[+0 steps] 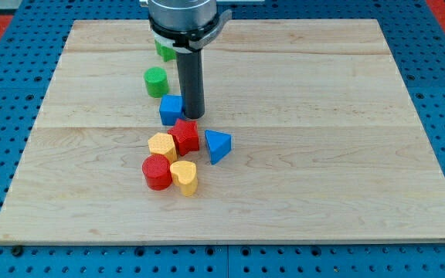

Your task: Push the group of blocks to the left side of the board

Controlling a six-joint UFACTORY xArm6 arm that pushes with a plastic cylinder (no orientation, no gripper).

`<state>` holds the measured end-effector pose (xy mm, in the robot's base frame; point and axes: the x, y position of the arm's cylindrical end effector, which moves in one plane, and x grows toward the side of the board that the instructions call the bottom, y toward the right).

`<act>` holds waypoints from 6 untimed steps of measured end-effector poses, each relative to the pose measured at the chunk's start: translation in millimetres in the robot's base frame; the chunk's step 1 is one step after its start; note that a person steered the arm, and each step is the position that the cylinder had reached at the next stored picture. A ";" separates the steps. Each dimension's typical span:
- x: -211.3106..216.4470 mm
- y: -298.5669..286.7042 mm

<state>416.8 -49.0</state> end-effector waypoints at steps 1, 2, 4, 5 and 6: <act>-2.0 6.9; -2.0 -5.2; -2.0 -7.3; -2.0 -10.6; -2.0 -11.4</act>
<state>414.8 -60.4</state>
